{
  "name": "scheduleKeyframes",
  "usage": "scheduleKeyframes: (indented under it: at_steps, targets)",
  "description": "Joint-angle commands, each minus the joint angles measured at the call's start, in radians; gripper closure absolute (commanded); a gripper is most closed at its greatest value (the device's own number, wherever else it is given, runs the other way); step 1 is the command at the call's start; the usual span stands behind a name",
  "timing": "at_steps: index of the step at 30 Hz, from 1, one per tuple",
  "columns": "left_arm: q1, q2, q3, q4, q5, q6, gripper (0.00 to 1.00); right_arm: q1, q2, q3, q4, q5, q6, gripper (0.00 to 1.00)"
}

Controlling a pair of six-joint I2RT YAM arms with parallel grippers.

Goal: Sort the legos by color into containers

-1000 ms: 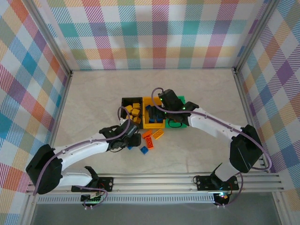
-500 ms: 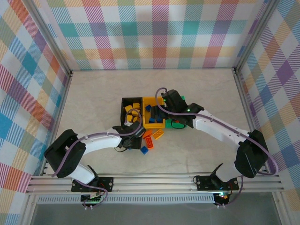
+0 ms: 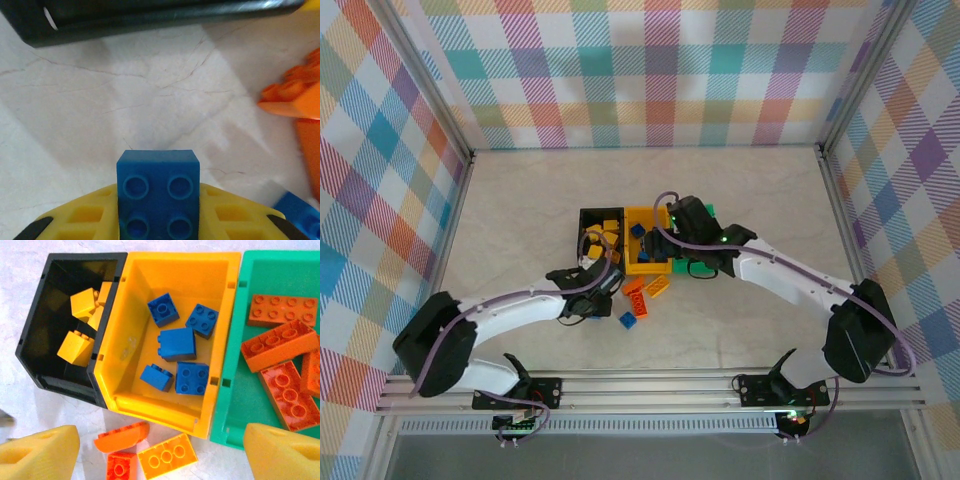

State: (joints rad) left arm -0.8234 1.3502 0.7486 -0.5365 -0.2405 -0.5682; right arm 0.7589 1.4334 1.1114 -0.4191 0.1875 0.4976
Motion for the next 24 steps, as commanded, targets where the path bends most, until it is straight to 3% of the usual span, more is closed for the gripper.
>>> scheduleKeyframes:
  at_steps: [1, 5, 10, 16, 20, 24]
  targets:
    - [-0.006, -0.051, 0.143, -0.062, -0.001, 0.010, 0.75, 0.005, -0.067, -0.053, 0.016, 0.001, 0.035, 0.14]
    - [0.009, 0.076, 0.356, -0.064, 0.005, 0.067, 0.75, 0.005, -0.116, -0.128, 0.012, 0.004, 0.066, 0.14]
    - [0.045, 0.343, 0.638, -0.062, 0.049, 0.116, 0.76, 0.005, -0.189, -0.209, -0.014, 0.006, 0.084, 0.14]
    - [0.072, 0.586, 0.878, -0.116, 0.063, 0.134, 0.76, 0.005, -0.263, -0.289, -0.034, -0.024, 0.108, 0.13]
    - [0.084, 0.654, 0.950, -0.138, 0.061, 0.128, 0.68, 0.006, -0.288, -0.324, -0.030, -0.053, 0.117, 0.12]
    - [0.091, 0.649, 0.969, -0.137, 0.075, 0.116, 0.42, 0.014, -0.299, -0.342, -0.002, -0.103, 0.102, 0.11]
